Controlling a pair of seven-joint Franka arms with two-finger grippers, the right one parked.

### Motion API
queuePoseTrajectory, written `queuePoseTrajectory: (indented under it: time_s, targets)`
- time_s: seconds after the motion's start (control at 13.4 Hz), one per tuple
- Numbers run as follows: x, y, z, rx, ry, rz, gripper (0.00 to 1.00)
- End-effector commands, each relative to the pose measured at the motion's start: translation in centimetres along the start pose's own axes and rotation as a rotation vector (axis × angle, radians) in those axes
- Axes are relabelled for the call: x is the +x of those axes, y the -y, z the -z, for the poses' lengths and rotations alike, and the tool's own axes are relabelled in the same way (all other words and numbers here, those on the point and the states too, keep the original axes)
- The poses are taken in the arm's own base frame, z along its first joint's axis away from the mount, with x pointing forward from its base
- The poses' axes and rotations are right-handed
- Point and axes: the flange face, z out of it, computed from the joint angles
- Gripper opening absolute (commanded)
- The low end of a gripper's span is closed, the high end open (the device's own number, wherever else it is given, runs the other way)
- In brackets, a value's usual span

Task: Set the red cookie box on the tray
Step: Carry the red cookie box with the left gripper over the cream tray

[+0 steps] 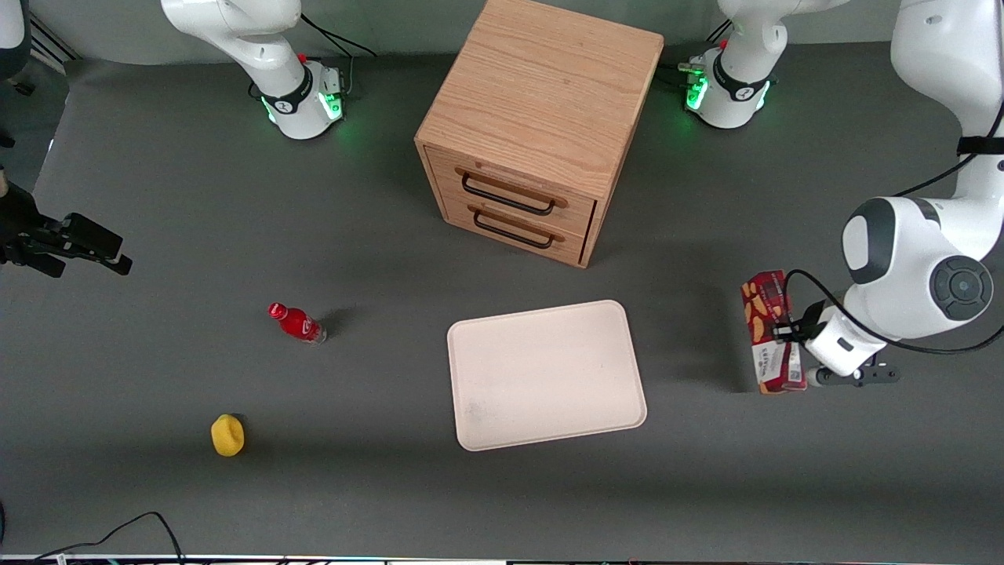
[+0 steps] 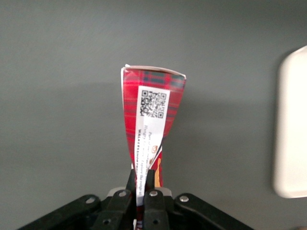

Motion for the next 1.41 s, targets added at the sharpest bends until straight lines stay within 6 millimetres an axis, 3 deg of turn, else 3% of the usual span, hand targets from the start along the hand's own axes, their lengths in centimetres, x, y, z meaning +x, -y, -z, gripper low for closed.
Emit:
queuePoseTrajectory:
  time_s: [0.0, 0.22, 0.37, 0.45, 0.74, 1.04, 1.27, 1.34]
  targets:
    - [2.6, -8.3, 0.4, -0.022, -0.006, 0.092, 0.0]
    - [0.8, -16.5, -2.6, -0.023, 0.014, 0.098, 0.0]
    - [-0.6, -21.2, -4.6, -0.004, 0.019, 0.077, 0.0]
    - [-0.9, -22.6, -5.8, 0.005, 0.005, 0.088, 0.0]
    - [-1.5, -23.9, -7.8, 0.046, -0.025, 0.051, 0.0]
    - [-0.8, -24.1, -10.6, 0.011, -0.068, 0.112, 0.0]
    - [-1.4, -24.4, -11.7, 0.02, -0.054, 0.101, 0.0]
    - [-1.5, -24.4, -11.8, 0.029, -0.056, 0.088, 0.87]
